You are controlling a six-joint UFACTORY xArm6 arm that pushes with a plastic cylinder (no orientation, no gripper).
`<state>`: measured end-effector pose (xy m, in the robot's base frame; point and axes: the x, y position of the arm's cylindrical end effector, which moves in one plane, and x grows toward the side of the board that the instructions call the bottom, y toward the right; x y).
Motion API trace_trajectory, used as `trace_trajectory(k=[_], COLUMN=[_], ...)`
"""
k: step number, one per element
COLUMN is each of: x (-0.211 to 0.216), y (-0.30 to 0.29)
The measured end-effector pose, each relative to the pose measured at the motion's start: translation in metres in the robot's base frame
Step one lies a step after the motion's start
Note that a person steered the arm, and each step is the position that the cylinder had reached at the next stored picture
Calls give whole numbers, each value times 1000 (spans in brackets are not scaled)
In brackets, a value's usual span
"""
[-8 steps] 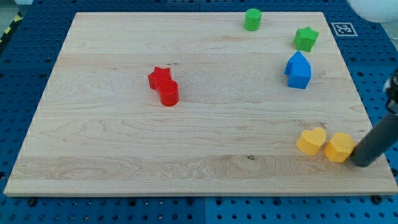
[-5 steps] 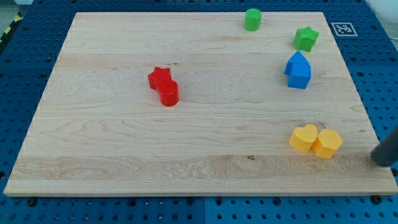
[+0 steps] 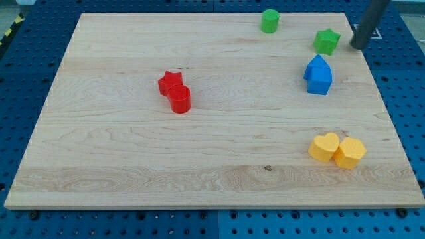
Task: Place the green blocks together diagonal to triangle
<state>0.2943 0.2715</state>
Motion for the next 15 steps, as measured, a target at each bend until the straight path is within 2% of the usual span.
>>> trace_trajectory(k=[2,5,6,8,10,12,14,15], x=[-13,-8,13,23,22,9,-31,-23], y=[-79,-69,-79,-125,-195,-180,-179,-154])
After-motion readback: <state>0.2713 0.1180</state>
